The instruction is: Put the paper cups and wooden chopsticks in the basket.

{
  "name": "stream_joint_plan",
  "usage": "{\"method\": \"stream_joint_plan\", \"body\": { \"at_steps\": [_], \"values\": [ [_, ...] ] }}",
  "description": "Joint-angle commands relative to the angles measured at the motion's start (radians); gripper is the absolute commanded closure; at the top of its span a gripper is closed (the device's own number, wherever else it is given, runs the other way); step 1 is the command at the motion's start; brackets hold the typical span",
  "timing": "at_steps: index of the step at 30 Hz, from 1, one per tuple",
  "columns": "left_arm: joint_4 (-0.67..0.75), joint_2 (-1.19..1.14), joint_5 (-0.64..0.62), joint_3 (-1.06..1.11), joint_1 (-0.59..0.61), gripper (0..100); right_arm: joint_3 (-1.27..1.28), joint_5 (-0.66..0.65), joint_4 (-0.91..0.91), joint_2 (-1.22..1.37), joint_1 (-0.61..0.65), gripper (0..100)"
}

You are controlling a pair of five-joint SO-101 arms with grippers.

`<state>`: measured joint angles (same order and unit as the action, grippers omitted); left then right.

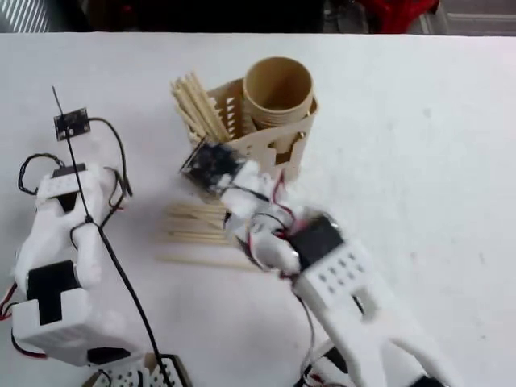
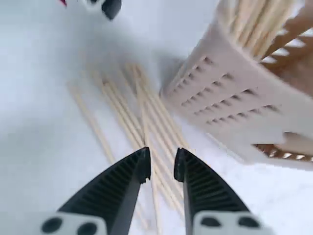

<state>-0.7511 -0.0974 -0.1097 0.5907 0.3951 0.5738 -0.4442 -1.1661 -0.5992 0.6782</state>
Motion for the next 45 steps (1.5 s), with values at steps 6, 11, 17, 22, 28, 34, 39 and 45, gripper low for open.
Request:
{"method": "stream_joint_plan", "body": {
  "at_steps": [6, 11, 17, 22, 28, 34, 39, 45],
  "values": [
    [0.023, 0.004, -0.006, -0.008, -0.004, 83, 0.127, -0.187, 0.148, 0.143, 0.047, 90.0],
    [0.023, 0.004, -0.006, -0.008, -0.004, 83, 0.235, -0.239, 0.364, 0.292, 0.102, 84.1],
    [0.023, 0.004, -0.006, -0.008, -0.004, 83, 0.183, -0.235, 0.481, 0.509, 0.097, 83.3],
    [0.023, 0.004, -0.006, -0.008, -0.004, 83, 0.13, -0.233, 0.483, 0.582, 0.047, 89.9],
    [0.023, 0.004, -0.006, -0.008, -0.004, 83, 0.137, -0.233, 0.476, 0.575, 0.002, 94.7],
    [0.023, 0.004, -0.006, -0.008, -0.004, 83, 0.146, -0.23, 0.4, 0.453, 0.007, 98.1],
    [0.023, 0.004, -0.006, -0.008, -0.004, 83, 0.221, -0.184, 0.378, 0.226, 0.004, 98.2],
    [0.023, 0.004, -0.006, -0.008, -0.004, 83, 0.288, -0.176, 0.298, -0.054, 0.008, 98.2]
  ]
}}
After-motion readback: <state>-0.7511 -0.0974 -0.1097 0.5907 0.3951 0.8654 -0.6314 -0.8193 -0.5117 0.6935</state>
